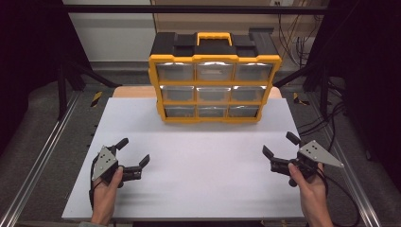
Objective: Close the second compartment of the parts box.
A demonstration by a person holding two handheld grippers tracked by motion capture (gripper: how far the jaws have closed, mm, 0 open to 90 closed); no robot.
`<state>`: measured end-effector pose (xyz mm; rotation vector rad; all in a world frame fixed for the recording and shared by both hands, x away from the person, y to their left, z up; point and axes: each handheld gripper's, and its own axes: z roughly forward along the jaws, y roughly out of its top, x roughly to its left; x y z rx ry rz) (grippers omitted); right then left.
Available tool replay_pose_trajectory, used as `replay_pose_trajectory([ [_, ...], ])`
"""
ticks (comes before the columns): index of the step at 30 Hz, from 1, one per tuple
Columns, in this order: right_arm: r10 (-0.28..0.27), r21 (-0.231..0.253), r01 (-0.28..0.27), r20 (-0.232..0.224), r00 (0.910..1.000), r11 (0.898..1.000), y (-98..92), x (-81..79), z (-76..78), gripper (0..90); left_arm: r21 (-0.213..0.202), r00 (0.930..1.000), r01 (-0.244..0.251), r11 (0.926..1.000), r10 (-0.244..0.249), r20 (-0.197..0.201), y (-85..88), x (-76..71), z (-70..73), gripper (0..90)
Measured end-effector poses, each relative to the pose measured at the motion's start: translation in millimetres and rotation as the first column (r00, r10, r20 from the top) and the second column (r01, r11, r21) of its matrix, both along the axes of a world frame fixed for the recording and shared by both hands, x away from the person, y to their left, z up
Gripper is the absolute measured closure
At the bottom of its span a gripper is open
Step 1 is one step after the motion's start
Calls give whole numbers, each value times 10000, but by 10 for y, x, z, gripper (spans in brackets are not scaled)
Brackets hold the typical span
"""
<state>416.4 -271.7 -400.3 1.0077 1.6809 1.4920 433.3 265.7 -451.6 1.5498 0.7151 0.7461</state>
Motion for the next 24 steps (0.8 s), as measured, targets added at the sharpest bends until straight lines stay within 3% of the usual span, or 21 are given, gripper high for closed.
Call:
replay_pose_trajectory([
  [24,-44,-66,42,-397,9992,10000,4,18,-361,33,90,9998,186,9998,-186,7,-18,-3,-6,10],
])
